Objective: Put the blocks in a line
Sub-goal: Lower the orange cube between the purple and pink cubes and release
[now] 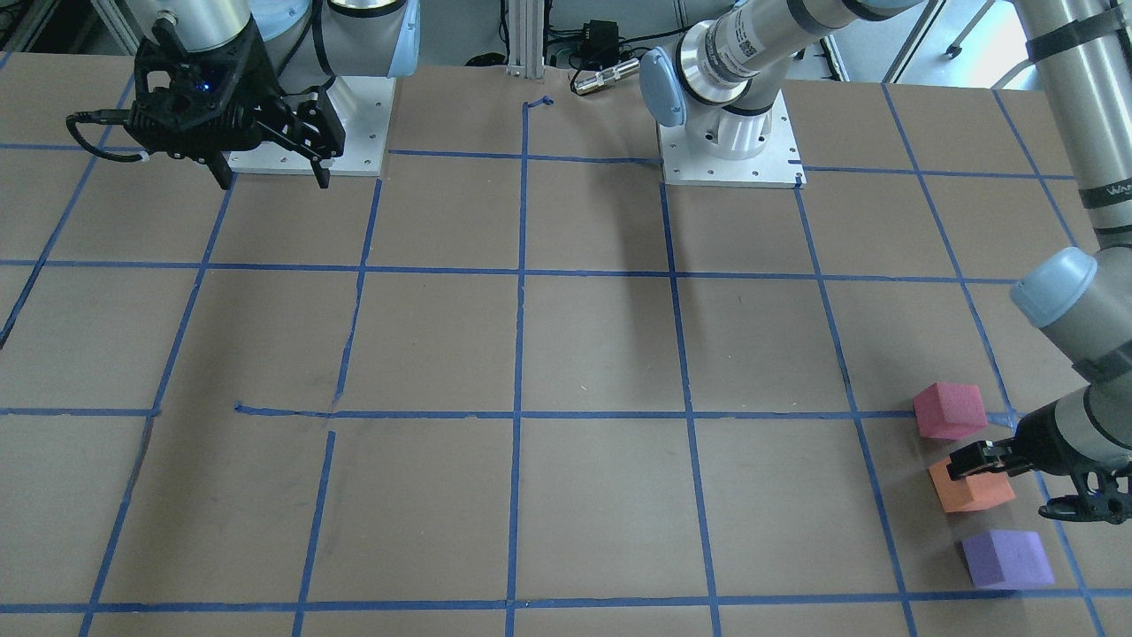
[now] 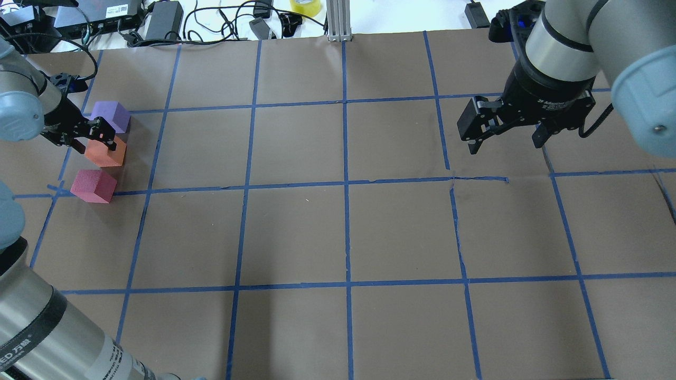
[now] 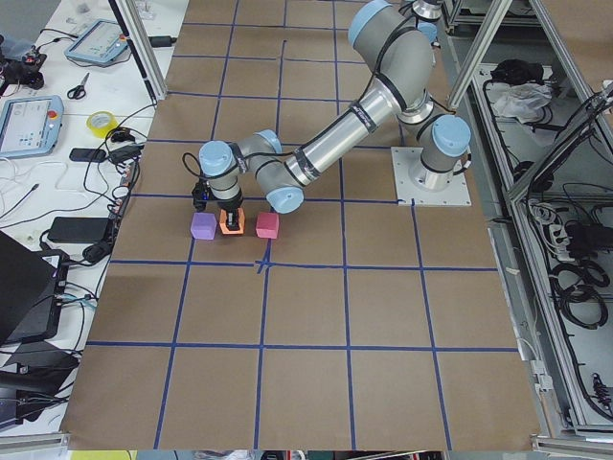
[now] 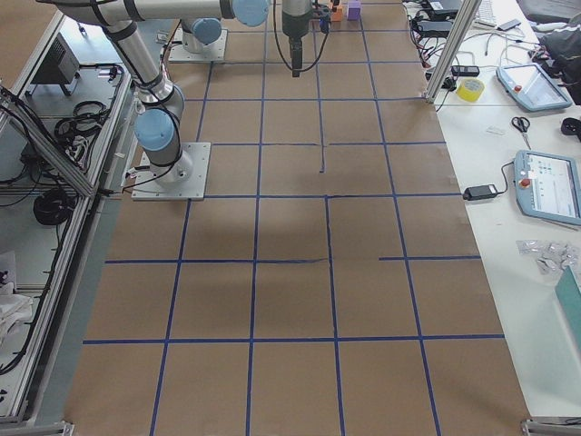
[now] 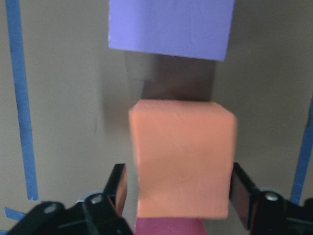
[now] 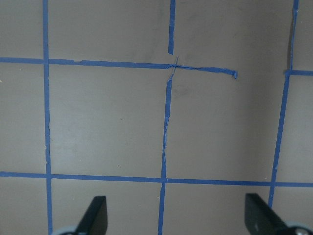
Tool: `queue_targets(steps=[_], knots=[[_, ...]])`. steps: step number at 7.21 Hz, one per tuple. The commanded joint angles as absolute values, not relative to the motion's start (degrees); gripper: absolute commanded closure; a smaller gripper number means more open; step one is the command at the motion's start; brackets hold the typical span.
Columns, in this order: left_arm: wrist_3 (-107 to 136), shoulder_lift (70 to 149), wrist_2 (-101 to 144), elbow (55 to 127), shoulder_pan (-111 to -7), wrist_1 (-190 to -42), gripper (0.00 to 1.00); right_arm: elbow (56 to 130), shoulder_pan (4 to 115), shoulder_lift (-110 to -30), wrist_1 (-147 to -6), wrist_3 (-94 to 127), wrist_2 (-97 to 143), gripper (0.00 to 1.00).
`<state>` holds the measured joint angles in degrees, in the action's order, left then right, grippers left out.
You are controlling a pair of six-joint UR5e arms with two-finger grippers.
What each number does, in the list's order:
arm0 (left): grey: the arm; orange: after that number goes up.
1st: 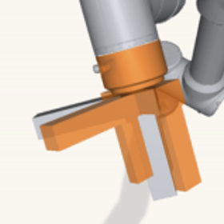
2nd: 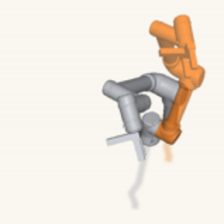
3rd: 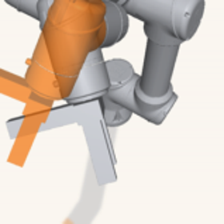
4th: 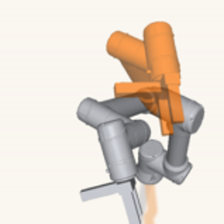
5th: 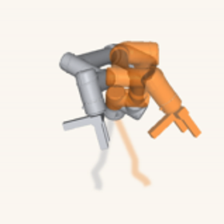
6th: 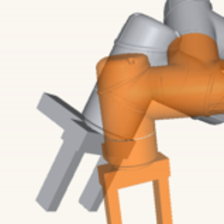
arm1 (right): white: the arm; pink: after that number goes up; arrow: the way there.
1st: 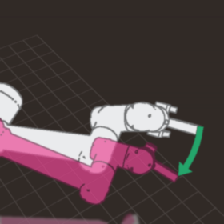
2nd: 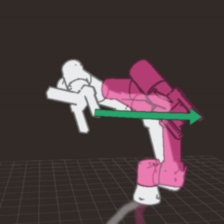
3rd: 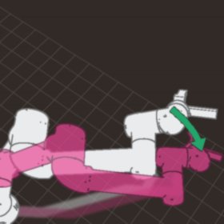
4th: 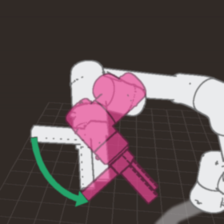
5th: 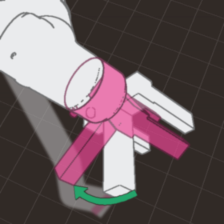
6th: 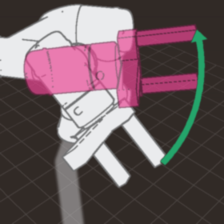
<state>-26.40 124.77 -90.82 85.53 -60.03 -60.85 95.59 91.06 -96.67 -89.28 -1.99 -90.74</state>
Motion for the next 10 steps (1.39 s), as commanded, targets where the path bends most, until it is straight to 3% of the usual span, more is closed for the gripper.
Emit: queue_targets(steps=[1, 4, 10], knots=[[-26.4, 124.9, -91.4, 85.4, -60.0, -61.1, 0.07, 95.7, 91.1, -96.6, -89.3, -2.1, -91.3, 0.0], [-26.1, 119.6, -93.2, 84.6, -61.3, -69.3, 0.05, 95.7, 91.1, -96.6, -89.3, -2.1, -91.4, 0.0], [-15.6, 106.6, -95.1, 84.8, -82.0, -80.6, 0.06, 95.7, 91.0, -96.6, -89.3, -2.1, -91.6, 0.0]])
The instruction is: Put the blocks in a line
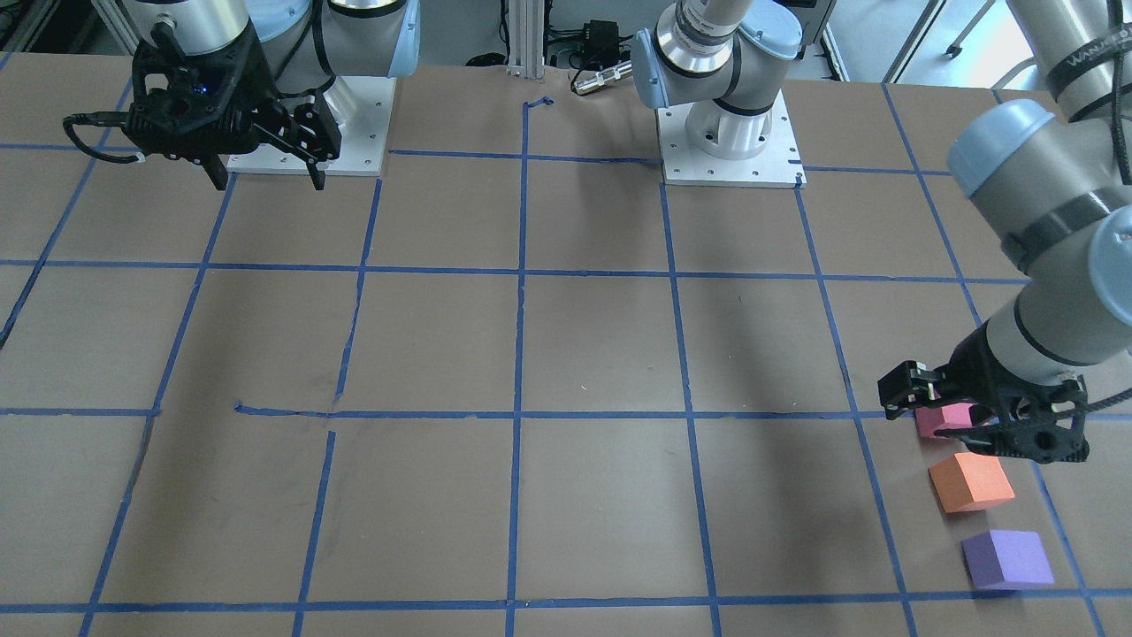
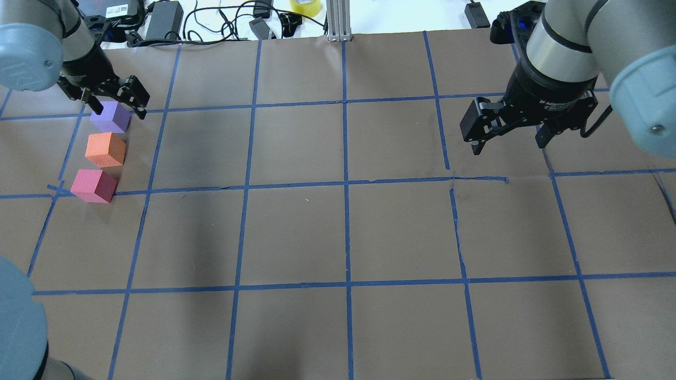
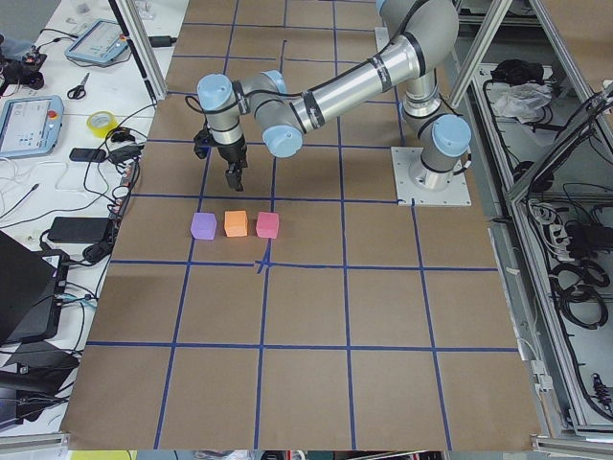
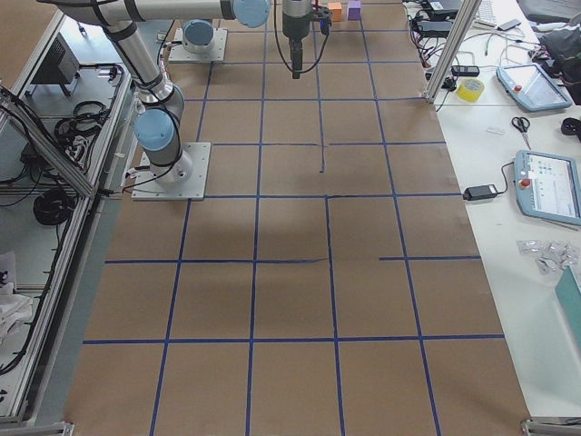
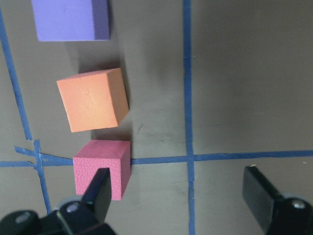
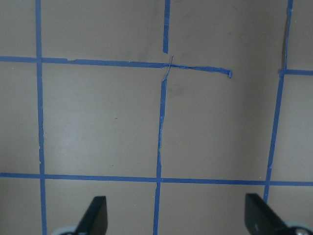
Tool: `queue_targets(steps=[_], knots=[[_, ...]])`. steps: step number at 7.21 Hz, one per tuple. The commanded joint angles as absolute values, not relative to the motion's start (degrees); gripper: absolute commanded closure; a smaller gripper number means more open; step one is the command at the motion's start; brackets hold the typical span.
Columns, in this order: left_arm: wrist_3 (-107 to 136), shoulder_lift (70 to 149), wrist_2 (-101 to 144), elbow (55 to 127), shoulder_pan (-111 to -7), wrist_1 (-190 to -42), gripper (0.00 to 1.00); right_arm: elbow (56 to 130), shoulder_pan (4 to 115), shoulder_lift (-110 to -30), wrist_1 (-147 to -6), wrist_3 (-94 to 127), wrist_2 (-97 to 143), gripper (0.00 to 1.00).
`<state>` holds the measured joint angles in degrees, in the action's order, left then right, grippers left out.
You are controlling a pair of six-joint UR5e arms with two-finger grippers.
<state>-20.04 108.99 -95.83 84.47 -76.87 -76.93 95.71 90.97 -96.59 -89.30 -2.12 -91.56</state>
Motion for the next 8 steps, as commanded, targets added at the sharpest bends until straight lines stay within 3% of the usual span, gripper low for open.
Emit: queue_targets(steps=[1, 4, 8], knots=[[-14.9, 103.8, -90.6, 83.8, -84.1, -86.0, 0.06, 95.7, 91.0, -96.6, -89.3, -2.1, -91.6, 0.0], [-9.4, 95.1, -87.4, 82.8, -83.3, -95.7, 0.06, 95.8, 90.9, -96.6, -89.2, -2.2, -91.6, 0.0], [-6.9, 92.9, -87.0, 84.0, -83.1, -95.4, 0.05, 95.8, 91.0, -96.6, -89.2, -2.1, -91.5, 0.0]])
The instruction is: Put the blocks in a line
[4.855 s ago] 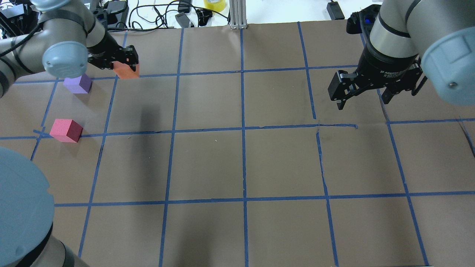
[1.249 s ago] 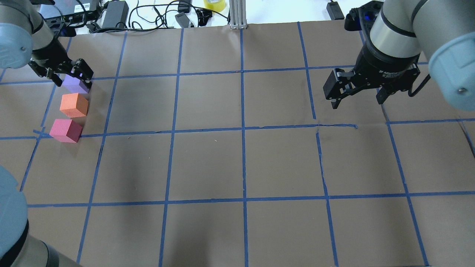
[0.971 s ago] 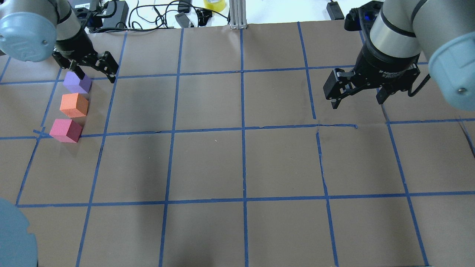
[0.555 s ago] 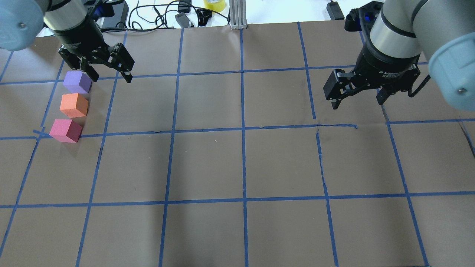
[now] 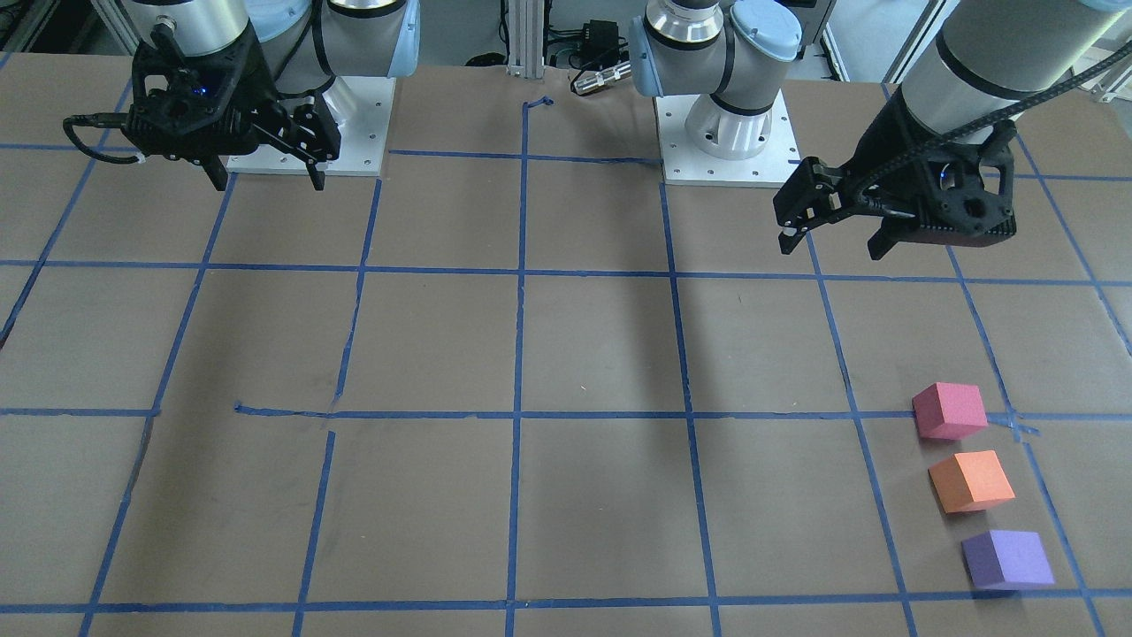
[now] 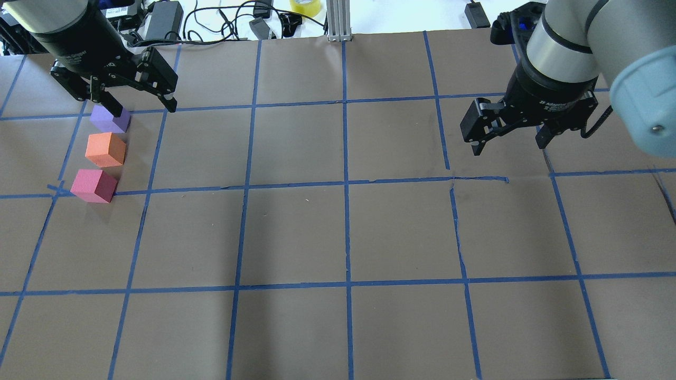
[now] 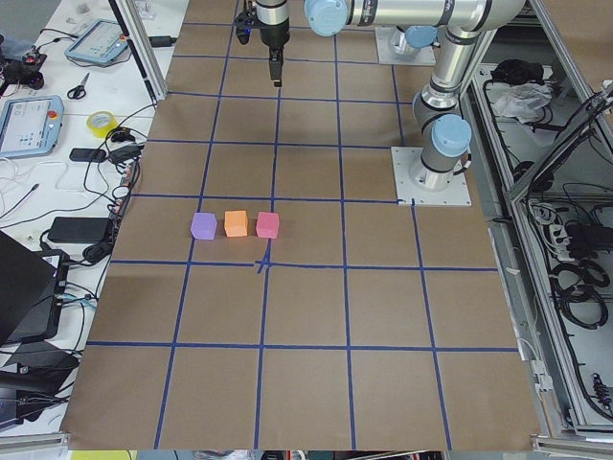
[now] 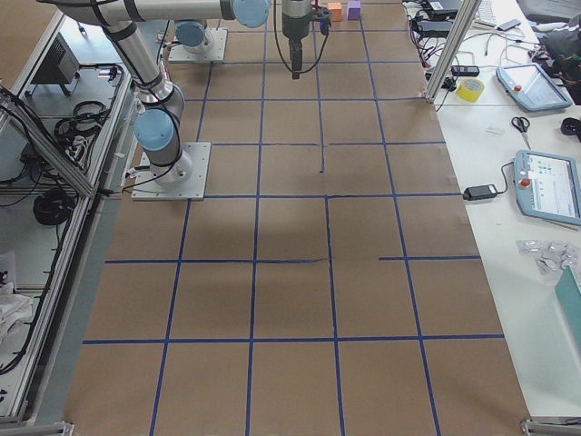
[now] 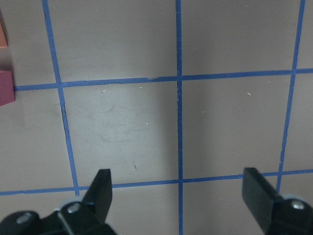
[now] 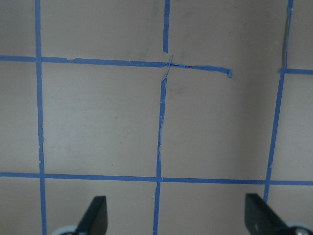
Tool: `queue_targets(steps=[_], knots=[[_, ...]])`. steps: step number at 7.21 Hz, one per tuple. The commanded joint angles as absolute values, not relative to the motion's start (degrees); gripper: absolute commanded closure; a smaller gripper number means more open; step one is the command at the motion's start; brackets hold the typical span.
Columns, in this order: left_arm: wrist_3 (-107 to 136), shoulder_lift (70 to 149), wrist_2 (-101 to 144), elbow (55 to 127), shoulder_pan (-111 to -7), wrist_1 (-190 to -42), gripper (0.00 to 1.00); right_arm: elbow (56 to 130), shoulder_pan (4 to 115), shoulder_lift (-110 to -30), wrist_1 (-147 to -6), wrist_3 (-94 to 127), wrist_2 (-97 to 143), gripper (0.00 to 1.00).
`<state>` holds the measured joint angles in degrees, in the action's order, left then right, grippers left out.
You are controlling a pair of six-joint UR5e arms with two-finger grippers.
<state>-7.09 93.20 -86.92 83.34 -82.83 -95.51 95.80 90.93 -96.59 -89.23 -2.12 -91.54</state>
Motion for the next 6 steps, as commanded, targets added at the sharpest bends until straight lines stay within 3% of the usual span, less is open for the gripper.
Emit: queue_targets(steps=[1, 2, 4, 6], knots=[[-7.3, 93.2, -87.4, 84.8, -83.1, -95.0, 0.05, 95.8, 91.0, -96.6, -89.3, -2.1, -91.5, 0.0], [-7.8, 93.1, -87.6, 85.0, -82.0, -94.4, 0.0, 95.8, 90.9, -96.6, -89.3, -2.2, -91.5, 0.0], [-4.6, 97.8, -88.1, 89.0, -83.0, -81.2, 0.0, 95.8, 90.9, -96.6, -89.3, -2.1, -91.6, 0.0], [-3.9, 96.2, -90.8, 90.7, -83.2, -75.4, 0.0, 95.8, 90.9, -96.6, -89.4, -2.1, -91.6, 0.0]])
